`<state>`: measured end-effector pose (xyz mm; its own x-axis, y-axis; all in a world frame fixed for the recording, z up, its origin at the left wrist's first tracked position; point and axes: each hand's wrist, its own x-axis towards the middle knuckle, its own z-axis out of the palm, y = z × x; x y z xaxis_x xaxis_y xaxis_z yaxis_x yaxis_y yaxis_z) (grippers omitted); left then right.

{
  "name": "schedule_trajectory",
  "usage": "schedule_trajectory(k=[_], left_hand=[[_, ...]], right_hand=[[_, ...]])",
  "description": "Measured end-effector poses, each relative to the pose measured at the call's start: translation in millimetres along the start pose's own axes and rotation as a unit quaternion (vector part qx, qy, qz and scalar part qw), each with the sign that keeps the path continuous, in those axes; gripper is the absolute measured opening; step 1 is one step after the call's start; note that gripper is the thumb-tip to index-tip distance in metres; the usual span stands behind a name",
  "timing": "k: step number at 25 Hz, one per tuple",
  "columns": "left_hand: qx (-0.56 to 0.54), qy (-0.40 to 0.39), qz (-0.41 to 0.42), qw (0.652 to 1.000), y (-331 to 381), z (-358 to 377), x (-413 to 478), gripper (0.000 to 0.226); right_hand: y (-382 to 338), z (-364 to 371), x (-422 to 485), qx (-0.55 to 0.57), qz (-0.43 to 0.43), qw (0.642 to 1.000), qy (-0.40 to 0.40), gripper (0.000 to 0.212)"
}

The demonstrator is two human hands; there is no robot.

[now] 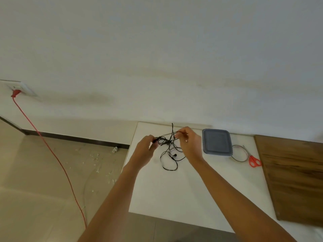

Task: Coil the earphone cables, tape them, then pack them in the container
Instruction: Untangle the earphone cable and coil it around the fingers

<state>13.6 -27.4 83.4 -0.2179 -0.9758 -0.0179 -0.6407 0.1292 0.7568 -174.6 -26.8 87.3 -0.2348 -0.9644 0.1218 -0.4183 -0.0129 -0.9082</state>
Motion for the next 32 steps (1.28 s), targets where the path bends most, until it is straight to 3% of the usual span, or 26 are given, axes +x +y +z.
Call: schedule_trajectory(k=[3,6,10,12,15,17,19,21,24,26,29,32], left_hand=[[-0.099,0.018,-0.06,0.993,18,-17,-5,0.018],[-0.215,0.015,-0.103,0.971,36,-23,-12,0.022],[-0.238,-0.076,-0.106,0.963,59,-32,-21,0.023],[-0.266,-0.111,-0.089,0.953,71,-36,-23,0.038],[-0.311,-0.128,-0.044,0.941,92,-43,-20,0.035],[-0.327,-0.128,-0.03,0.936,103,-47,-18,0.026],[-0.316,-0.108,-0.037,0.942,109,-52,-15,0.033],[-0.31,-0.086,-0.04,0.946,113,-56,-14,0.036],[-0.315,-0.075,-0.044,0.945,117,-60,-16,0.036],[-0.312,-0.08,-0.045,0.946,118,-60,-18,0.035],[-0.304,-0.114,-0.09,0.941,119,-56,-24,0.042],[-0.335,-0.181,-0.209,0.901,116,-46,-29,0.064]], right_hand=[[-27,-24,9,0.152,0.108,0.982,0.037,0.007],[-51,-43,9,0.253,0.159,0.954,-0.038,0.009],[-78,-55,1,0.195,0.138,0.965,-0.111,0.006],[-91,-59,-1,0.135,0.1,0.974,-0.153,0.005],[-108,-63,-3,0.046,0.033,0.976,-0.21,0.007],[-114,-67,-2,0.039,0.017,0.976,-0.213,0.009],[-110,-73,-1,0.033,0.014,0.975,-0.22,0.009],[-100,-80,-2,-0.034,0.005,0.964,-0.263,0.012],[-78,-82,-4,-0.195,-0.037,0.918,-0.342,0.016],[-66,-83,-6,-0.247,-0.043,0.905,-0.343,0.012],[-61,-88,-8,-0.181,0.012,0.936,-0.301,0.022],[-71,-94,-8,-0.03,0.019,0.966,-0.255,0.024]])
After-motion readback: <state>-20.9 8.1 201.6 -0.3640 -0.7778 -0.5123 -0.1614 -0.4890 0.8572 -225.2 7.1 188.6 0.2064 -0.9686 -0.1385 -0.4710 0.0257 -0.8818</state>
